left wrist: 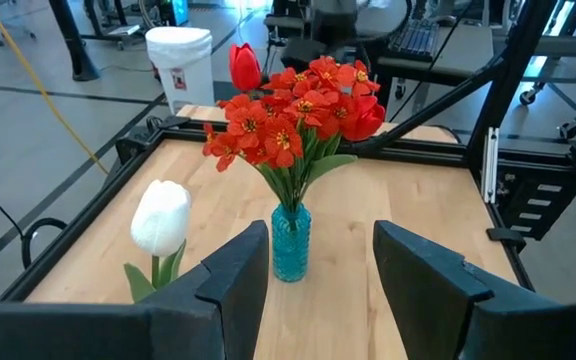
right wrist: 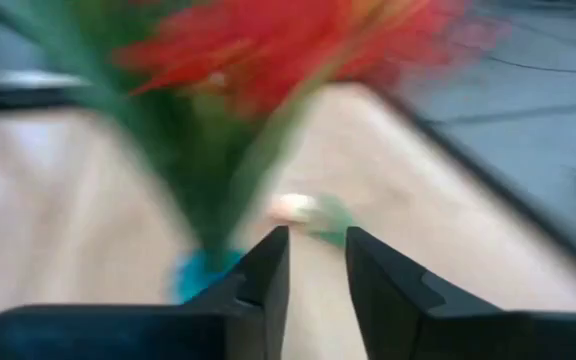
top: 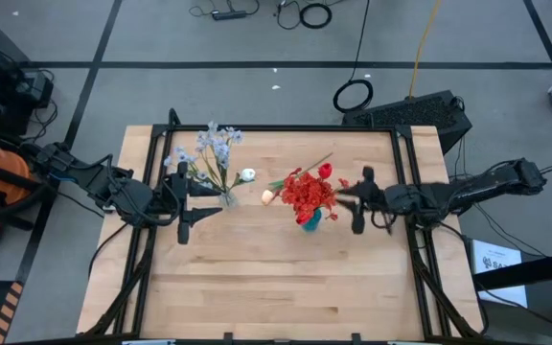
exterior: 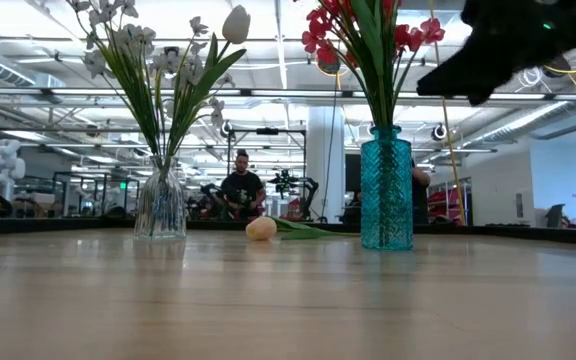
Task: Sort flowers into vase by color
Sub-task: Put the yellow tulip into the transparent vase
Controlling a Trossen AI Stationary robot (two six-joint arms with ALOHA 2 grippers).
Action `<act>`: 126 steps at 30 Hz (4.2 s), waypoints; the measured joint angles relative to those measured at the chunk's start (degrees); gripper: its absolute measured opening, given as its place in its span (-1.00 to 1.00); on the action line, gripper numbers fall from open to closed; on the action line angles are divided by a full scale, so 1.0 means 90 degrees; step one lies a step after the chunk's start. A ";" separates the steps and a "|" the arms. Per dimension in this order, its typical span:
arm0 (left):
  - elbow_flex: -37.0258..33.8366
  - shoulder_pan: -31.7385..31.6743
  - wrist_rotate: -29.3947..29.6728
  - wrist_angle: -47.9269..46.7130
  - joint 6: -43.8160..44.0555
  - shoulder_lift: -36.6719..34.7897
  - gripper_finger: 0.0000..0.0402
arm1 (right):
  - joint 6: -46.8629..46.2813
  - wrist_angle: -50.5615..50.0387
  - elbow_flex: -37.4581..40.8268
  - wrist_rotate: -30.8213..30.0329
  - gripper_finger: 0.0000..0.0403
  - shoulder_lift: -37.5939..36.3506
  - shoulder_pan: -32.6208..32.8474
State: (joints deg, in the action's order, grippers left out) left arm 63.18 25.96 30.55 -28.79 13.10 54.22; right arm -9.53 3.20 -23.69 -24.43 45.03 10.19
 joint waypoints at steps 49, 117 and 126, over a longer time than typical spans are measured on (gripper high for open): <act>0.0000 0.0000 0.0471 -0.0034 0.0007 0.0000 -0.07 | 0.2381 -0.5456 -0.9046 0.4925 -0.81 0.7050 -0.5917; 0.0000 0.0000 0.0947 -0.0079 0.0005 0.0000 -0.07 | 0.6473 -0.5498 -0.7979 0.3582 -0.38 0.9067 -0.3453; 0.0000 0.0000 0.0947 -0.0056 0.0006 0.0000 -0.07 | 0.6469 -0.5378 -0.7981 0.3530 -0.79 0.9049 -0.3426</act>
State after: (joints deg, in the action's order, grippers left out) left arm 63.18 25.96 39.07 -29.30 13.16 54.21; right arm 48.69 -45.21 -95.53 7.34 126.48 -20.64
